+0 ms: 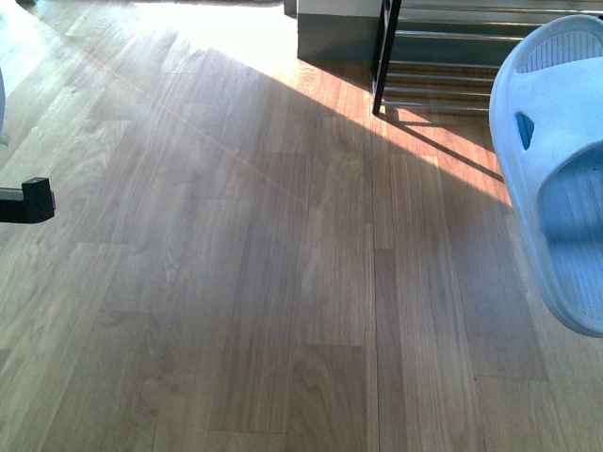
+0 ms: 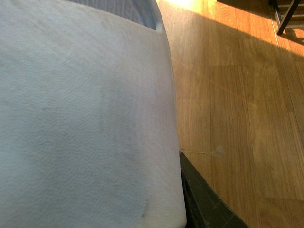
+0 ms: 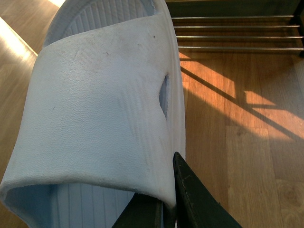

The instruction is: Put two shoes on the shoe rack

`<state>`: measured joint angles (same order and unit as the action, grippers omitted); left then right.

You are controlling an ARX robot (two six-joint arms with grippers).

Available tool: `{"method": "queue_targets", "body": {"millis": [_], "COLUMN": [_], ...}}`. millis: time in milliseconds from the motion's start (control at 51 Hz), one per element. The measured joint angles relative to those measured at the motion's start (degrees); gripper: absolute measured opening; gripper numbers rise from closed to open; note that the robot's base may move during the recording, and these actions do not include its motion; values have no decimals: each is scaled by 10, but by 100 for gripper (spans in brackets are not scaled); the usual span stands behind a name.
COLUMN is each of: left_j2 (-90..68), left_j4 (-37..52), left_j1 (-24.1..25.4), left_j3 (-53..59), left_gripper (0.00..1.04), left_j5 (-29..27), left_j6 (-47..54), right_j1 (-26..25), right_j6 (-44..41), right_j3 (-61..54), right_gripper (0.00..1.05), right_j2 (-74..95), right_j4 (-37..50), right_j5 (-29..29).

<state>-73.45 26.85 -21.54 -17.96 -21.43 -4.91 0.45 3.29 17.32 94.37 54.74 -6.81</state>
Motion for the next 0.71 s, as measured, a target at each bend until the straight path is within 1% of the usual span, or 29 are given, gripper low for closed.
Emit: {"method": "queue_targets", "body": {"millis": [706], "left_j2": [0], "left_j4": [0], "left_j1": [1], "left_j3": [0], "left_gripper": [2], "left_j5": [0], "left_j6": [1], "right_j1": [2], "right_j6": [0], "right_j3": [0], "right_gripper": [2], "right_j2": [0], "right_j4": [0], "right_j5": [0]}}
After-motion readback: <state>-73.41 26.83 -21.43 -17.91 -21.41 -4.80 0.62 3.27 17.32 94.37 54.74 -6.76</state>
